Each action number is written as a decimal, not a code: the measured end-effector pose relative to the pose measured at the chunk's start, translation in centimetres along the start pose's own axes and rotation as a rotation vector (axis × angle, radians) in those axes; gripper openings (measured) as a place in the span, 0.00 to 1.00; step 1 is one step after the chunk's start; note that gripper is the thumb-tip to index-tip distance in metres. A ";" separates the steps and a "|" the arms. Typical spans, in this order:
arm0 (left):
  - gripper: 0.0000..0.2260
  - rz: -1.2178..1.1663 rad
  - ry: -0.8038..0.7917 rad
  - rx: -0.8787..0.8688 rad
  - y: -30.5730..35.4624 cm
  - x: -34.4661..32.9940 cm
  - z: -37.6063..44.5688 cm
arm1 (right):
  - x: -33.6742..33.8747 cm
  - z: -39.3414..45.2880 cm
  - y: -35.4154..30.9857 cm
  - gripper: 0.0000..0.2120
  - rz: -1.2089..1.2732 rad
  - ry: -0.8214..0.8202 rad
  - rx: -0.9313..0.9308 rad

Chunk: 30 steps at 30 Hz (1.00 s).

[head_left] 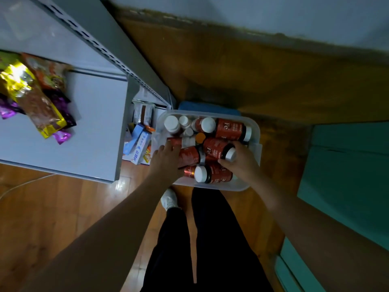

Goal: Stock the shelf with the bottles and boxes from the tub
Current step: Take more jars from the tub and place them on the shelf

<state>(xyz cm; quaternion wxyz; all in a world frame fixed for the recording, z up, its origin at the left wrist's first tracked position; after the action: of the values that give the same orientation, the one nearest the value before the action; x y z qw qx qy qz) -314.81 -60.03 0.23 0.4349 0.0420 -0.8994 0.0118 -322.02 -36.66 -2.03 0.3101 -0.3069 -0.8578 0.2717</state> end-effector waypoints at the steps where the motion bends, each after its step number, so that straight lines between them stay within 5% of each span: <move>1: 0.36 -0.082 -0.002 0.038 0.1 0.7 -0.9 | 0.1 -0.3 -0.5 0.33 -0.011 -0.006 0.019; 8: 0.29 -0.539 0.005 0.244 -0.8 2.6 -8.8 | 0.8 -4.8 -4.1 0.36 -0.033 0.027 0.068; 14: 0.31 -0.684 0.118 0.337 -4.0 1.7 -17.8 | -0.6 -10.2 -9.8 0.35 -0.040 0.001 0.146; 21: 0.29 -0.867 0.466 0.583 -8.8 1.1 -31.7 | -8.5 -19.4 -19.1 0.36 -0.030 -0.203 0.363; 30: 0.22 -1.266 0.916 0.832 -13.5 -1.7 -51.3 | -21.0 -34.8 -25.9 0.26 0.026 -0.325 0.668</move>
<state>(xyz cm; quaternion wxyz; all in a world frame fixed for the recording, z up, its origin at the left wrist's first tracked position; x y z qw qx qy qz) -272.50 -70.43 30.54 0.6268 0.6779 -0.3678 0.1109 -293.98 -58.88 30.30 0.2493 -0.1525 -0.7558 0.5859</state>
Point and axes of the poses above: each hand's wrist, its own z-axis towards the middle knuckle, its own x-axis out of the back of the hand, y = z × x, the point moved 2 cm from there along z, towards the middle knuckle, and after that the axes turned 12 degrees about z, right-handed, at the moved point
